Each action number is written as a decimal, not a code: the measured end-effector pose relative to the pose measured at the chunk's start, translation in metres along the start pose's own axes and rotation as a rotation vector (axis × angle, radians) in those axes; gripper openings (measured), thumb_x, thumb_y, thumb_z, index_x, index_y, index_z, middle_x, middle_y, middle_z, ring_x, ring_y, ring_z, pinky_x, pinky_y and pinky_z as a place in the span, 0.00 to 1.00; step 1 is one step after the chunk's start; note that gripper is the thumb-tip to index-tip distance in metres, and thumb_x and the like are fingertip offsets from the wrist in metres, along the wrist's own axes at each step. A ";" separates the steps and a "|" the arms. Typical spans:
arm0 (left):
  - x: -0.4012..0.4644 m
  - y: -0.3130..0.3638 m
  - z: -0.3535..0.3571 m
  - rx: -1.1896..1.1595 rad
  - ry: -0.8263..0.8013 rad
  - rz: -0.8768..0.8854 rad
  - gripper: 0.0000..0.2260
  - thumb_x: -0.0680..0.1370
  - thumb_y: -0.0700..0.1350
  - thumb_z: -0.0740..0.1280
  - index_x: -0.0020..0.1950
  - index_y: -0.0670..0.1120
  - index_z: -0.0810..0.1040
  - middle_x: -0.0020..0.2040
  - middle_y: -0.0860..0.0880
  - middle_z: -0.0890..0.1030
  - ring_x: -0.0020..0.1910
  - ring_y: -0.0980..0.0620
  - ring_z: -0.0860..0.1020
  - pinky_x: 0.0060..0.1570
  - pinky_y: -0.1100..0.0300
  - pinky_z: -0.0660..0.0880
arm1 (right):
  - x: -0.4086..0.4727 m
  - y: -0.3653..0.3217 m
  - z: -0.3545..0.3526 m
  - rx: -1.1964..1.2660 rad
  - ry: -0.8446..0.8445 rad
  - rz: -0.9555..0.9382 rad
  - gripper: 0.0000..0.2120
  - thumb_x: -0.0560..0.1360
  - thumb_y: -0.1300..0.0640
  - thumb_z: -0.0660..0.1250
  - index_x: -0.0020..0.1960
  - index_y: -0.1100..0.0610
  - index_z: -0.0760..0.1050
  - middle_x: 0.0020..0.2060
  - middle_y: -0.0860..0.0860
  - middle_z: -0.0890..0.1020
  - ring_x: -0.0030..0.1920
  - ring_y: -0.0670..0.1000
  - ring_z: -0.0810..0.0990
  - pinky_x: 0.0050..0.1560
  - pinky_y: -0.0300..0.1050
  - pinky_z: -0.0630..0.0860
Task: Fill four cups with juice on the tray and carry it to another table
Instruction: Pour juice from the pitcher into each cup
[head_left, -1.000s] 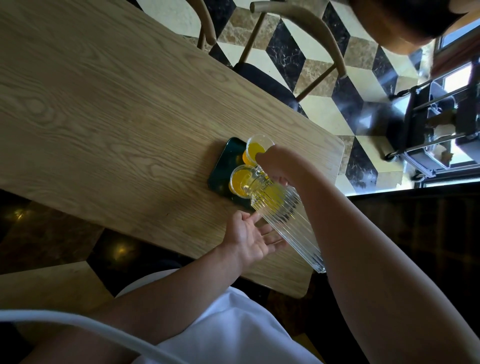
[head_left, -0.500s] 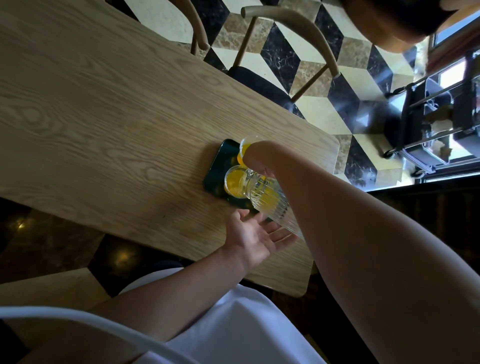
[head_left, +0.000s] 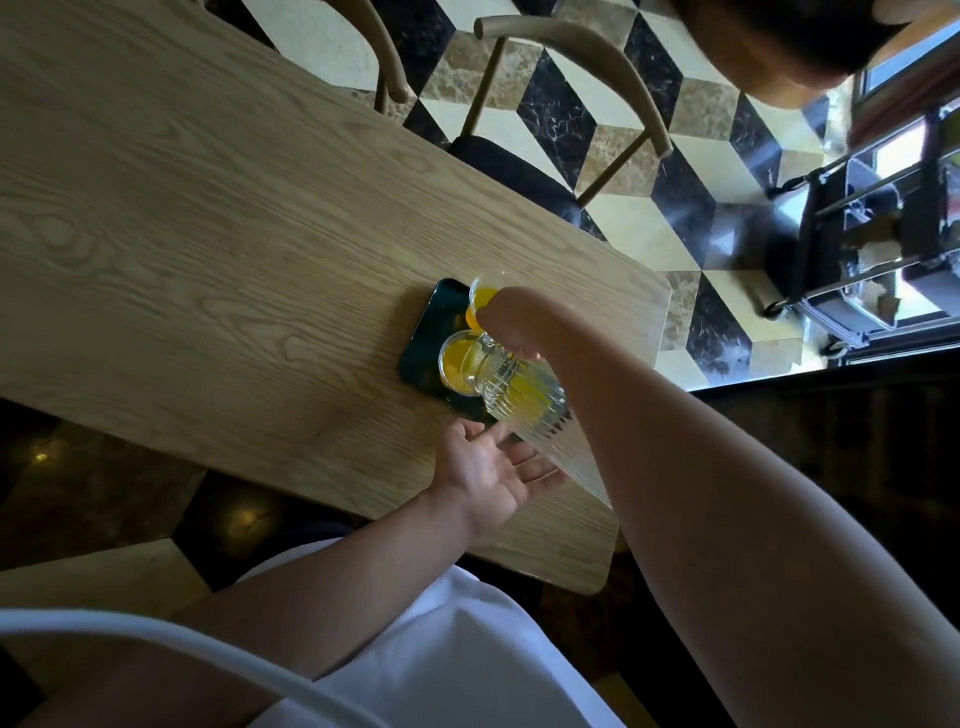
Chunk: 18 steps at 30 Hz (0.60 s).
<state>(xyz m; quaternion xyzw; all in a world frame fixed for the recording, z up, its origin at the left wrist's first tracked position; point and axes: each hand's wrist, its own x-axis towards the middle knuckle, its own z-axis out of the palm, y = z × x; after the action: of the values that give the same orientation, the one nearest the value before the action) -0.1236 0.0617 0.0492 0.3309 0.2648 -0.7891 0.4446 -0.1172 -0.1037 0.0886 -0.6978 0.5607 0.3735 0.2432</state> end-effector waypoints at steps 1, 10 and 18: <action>0.000 0.001 0.001 0.018 0.013 0.012 0.28 0.80 0.50 0.46 0.79 0.45 0.64 0.39 0.29 0.83 0.44 0.39 0.85 0.71 0.34 0.63 | -0.007 0.003 0.000 0.012 0.016 0.019 0.09 0.80 0.68 0.60 0.42 0.63 0.76 0.43 0.56 0.79 0.39 0.54 0.78 0.40 0.44 0.75; -0.008 0.013 0.004 0.340 0.113 0.099 0.30 0.79 0.54 0.49 0.80 0.46 0.63 0.72 0.32 0.71 0.68 0.33 0.73 0.66 0.33 0.70 | -0.055 0.063 0.016 0.682 0.350 0.046 0.20 0.82 0.48 0.56 0.39 0.60 0.74 0.29 0.51 0.70 0.28 0.49 0.68 0.29 0.41 0.65; -0.048 0.051 0.032 0.703 0.092 0.429 0.24 0.84 0.48 0.51 0.80 0.45 0.63 0.70 0.35 0.75 0.64 0.37 0.78 0.63 0.44 0.76 | -0.104 0.075 -0.005 1.358 0.356 -0.316 0.25 0.83 0.48 0.59 0.29 0.51 0.64 0.21 0.46 0.64 0.22 0.47 0.58 0.26 0.38 0.57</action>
<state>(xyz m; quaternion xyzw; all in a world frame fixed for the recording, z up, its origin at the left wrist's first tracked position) -0.0691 0.0401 0.0999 0.5452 -0.0764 -0.7053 0.4467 -0.1974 -0.0642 0.1798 -0.5157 0.5928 -0.2168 0.5794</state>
